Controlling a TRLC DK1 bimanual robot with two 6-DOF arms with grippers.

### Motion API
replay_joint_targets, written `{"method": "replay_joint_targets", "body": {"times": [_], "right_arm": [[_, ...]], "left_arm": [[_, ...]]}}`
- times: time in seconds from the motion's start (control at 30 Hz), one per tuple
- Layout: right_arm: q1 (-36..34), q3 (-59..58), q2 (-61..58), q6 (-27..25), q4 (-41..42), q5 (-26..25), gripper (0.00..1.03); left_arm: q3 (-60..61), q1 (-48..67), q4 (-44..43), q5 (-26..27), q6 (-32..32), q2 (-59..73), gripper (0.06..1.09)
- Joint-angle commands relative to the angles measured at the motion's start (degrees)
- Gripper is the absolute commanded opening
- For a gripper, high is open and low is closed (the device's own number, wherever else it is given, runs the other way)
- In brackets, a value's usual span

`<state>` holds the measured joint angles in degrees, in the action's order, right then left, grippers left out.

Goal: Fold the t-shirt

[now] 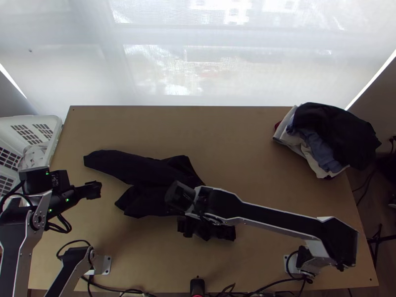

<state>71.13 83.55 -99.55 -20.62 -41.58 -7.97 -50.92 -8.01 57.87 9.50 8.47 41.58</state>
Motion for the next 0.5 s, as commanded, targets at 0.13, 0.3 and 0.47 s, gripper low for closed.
{"method": "replay_joint_targets", "body": {"times": [0.13,0.3,0.47], "right_arm": [[0.76,2.5,-11.63,1.37,7.31,1.11,0.94],[0.76,2.58,-14.36,1.55,8.8,1.11,0.93],[0.15,2.67,-16.47,1.73,10.38,1.11,0.83]], "left_arm": [[3.63,-2.89,1.28,-0.09,-1.09,-2.38,1.04],[3.89,-2.8,0.23,0.0,-1.09,-0.89,1.04],[3.98,-2.71,-1.18,0.0,-1.09,1.48,1.04]]}}
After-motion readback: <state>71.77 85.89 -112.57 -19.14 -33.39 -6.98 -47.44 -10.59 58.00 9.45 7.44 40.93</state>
